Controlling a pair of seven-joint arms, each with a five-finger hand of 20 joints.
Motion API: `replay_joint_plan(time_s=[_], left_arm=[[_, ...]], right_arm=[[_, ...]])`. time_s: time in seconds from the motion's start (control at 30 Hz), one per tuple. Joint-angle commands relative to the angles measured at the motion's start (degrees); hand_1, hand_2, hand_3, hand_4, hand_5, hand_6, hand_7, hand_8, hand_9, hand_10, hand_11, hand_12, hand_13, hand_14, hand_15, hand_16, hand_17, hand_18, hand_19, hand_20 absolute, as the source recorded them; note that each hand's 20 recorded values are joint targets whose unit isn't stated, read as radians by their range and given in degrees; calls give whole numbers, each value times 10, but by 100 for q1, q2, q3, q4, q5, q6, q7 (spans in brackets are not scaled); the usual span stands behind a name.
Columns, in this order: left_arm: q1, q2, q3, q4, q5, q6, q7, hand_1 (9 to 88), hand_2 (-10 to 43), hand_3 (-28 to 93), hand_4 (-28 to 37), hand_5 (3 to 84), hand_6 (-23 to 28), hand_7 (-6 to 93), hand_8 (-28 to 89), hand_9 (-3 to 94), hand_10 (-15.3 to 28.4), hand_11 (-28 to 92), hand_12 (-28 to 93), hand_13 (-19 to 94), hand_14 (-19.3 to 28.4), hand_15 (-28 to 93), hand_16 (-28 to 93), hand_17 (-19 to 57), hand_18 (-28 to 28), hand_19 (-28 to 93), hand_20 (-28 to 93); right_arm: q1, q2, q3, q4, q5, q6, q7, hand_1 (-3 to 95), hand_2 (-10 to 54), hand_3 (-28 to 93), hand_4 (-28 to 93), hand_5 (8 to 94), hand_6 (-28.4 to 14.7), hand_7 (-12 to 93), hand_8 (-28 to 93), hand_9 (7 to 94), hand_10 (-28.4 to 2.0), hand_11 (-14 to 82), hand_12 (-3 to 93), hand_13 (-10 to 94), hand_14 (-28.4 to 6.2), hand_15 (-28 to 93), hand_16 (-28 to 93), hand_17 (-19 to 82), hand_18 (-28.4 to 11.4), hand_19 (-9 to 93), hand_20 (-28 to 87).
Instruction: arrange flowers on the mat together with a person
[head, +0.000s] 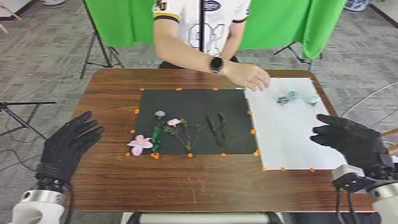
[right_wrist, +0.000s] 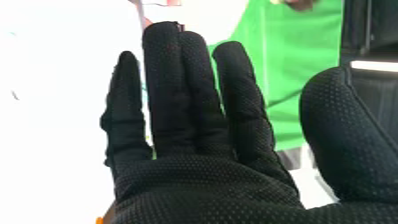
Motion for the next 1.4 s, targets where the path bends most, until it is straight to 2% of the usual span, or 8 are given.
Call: replay_joint_plan(time_s=[0.03, 0.13, 0.43, 0.6, 0.8, 1.07, 1.23, 1.4], left_arm=[[70, -193, -52, 6, 325, -372, -270, 231, 3, 731, -229, 378, 35, 189, -87, 342, 134, 242, 167, 309, 161, 287, 22, -40, 241, 470, 61], [259, -250, -53, -48, 123, -217, -185, 230, 4, 730, -229, 379, 35, 187, -87, 342, 134, 241, 166, 310, 160, 285, 21, -40, 241, 469, 61], [67, -267, 81, -129, 164, -247, -58, 229, 5, 728, -230, 384, 37, 186, -86, 345, 134, 241, 167, 310, 161, 285, 23, -40, 242, 471, 63], [-304, -188, 274, -13, 169, -255, -118, 229, 5, 730, -230, 385, 37, 187, -87, 345, 135, 241, 167, 311, 161, 285, 23, -40, 242, 470, 62], [-24, -394, 144, -98, 155, -167, -180, 228, 6, 730, -231, 385, 37, 187, -87, 345, 135, 241, 167, 311, 161, 286, 22, -40, 242, 471, 62], [-19, -280, 158, -88, 64, -60, -107, 228, 7, 732, -232, 384, 36, 186, -87, 345, 135, 240, 167, 311, 161, 287, 22, -40, 242, 470, 63], [-269, -230, 271, 10, 172, -267, -169, 228, 7, 732, -233, 385, 37, 187, -87, 346, 136, 241, 168, 311, 161, 287, 22, -40, 242, 470, 63], [69, -267, 125, -81, 72, -127, -94, 228, 7, 732, -232, 384, 36, 188, -86, 346, 136, 241, 168, 311, 160, 286, 21, -40, 242, 470, 63]], right_arm=[[57, 77, -290, 17, -411, 92, 230, 177, 91, 853, -217, 555, -42, 199, -106, 579, -162, 245, 262, 499, -143, 491, 212, 166, -217, 575, 326], [129, 123, -292, 24, -695, -114, 166, 176, 93, 851, -217, 553, -43, 197, -105, 576, -164, 244, 261, 495, -147, 490, 211, 163, -219, 573, 323], [293, 74, -486, 72, -795, 53, 24, 174, 92, 855, -215, 552, -42, 200, -105, 576, -165, 244, 262, 497, -144, 484, 211, 161, -219, 570, 318], [267, 91, -441, 65, -725, 197, -102, 174, 92, 855, -216, 552, -42, 202, -106, 576, -164, 244, 262, 497, -144, 483, 211, 161, -219, 570, 316], [237, 24, -423, 66, -768, 72, -77, 174, 91, 857, -215, 555, -43, 202, -107, 576, -164, 245, 262, 497, -144, 483, 212, 162, -219, 570, 315], [322, 13, -485, 93, -842, 118, -115, 174, 92, 858, -215, 558, -44, 203, -107, 578, -164, 246, 262, 501, -143, 484, 213, 163, -219, 570, 314], [217, 51, -422, 56, -712, 307, -138, 174, 92, 857, -216, 557, -43, 203, -107, 577, -163, 246, 262, 500, -142, 484, 213, 162, -219, 571, 313], [348, -16, -540, 109, -917, -11, -50, 174, 92, 858, -216, 558, -44, 204, -107, 578, -164, 247, 262, 500, -143, 484, 213, 163, -219, 571, 313]])
